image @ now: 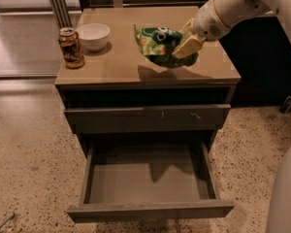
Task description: Place green rice chip bag into middle drawer
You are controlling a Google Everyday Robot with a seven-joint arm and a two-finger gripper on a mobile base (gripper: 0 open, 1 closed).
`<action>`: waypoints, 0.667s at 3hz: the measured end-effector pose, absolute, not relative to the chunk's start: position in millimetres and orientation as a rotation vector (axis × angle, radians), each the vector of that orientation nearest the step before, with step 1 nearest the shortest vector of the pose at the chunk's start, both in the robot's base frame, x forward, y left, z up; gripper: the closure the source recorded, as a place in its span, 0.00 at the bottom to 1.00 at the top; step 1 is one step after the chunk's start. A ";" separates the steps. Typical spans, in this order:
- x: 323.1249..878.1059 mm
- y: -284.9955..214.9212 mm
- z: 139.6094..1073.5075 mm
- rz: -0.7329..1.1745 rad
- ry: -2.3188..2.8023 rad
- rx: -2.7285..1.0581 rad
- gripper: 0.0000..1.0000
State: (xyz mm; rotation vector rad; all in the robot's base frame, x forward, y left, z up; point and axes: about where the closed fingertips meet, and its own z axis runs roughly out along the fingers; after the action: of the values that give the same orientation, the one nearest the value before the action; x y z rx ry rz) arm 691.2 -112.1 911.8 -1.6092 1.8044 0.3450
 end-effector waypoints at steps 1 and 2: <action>629.1 -120.5 925.1 0.370 1.811 -1.633 1.00; 563.8 -124.2 942.3 0.375 1.819 -1.660 1.00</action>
Offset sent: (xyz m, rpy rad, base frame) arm -0.2120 -0.0209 0.0568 -0.0483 0.0523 0.0437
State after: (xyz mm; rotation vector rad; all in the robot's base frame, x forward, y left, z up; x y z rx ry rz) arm 563.8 -124.2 942.3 -1.6595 1.8192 0.3752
